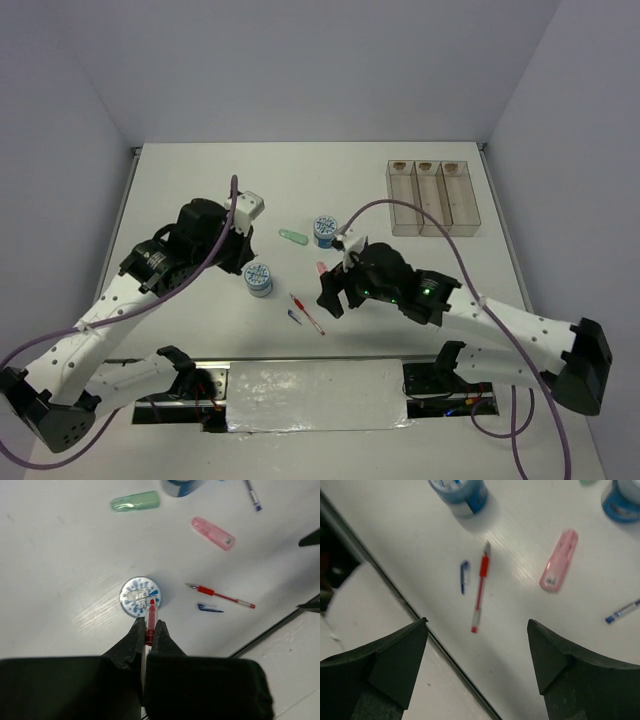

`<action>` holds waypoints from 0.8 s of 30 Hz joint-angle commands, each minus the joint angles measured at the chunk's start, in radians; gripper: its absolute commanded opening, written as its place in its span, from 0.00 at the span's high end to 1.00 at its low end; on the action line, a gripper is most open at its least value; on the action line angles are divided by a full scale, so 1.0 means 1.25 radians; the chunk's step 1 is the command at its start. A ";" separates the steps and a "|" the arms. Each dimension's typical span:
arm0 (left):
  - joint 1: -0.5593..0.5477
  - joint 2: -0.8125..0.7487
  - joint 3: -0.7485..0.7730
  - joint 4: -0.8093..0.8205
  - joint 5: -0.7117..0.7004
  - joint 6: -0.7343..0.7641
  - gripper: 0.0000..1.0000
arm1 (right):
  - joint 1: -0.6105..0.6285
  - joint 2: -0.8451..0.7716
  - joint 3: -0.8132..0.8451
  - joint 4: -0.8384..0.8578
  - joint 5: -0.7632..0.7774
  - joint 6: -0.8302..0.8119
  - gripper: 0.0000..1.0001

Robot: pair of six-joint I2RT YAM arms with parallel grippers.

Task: Sort the stationery into containers
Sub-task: Pick up the pen from the center of the board.

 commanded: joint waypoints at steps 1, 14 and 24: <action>0.076 -0.016 0.001 -0.001 0.000 0.037 1.00 | 0.063 0.099 0.024 -0.048 0.076 -0.013 0.14; 0.140 -0.170 -0.196 0.213 0.072 0.005 1.00 | 0.155 0.432 0.174 -0.083 0.218 -0.027 0.46; 0.140 -0.244 -0.223 0.236 0.104 0.004 1.00 | 0.147 0.553 0.240 -0.082 0.179 -0.055 0.52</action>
